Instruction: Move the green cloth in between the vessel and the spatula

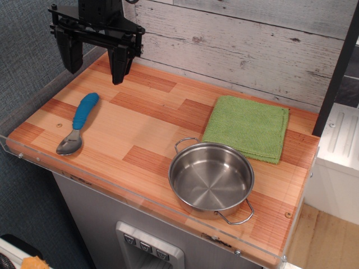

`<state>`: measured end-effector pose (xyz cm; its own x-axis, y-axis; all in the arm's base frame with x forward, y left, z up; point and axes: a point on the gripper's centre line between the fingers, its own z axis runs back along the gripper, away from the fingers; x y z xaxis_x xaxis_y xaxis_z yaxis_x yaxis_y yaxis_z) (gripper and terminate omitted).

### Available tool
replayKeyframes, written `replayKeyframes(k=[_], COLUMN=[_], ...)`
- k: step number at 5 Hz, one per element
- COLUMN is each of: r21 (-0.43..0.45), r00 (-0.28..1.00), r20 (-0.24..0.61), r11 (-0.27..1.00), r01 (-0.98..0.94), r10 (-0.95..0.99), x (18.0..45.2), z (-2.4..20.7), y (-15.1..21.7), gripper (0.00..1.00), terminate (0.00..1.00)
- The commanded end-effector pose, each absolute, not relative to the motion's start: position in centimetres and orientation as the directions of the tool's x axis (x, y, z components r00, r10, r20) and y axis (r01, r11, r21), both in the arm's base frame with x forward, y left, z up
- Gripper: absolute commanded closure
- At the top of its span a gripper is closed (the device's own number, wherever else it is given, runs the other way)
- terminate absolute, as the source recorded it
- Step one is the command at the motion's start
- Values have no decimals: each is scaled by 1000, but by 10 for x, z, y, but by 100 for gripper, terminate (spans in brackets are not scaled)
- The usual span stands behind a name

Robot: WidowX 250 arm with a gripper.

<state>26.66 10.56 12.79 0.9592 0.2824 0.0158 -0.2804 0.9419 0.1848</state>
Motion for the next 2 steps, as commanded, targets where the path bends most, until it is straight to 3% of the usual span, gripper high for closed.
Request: replayKeyframes(k=[1, 2], r21=[185, 188], r00=[959, 971], r20=[16, 46], r11=[942, 953], r01=[-280, -238], r10=[282, 233], x=[267, 284], z=[128, 128], y=[106, 87], gripper=[0, 0], terminate=[0, 0])
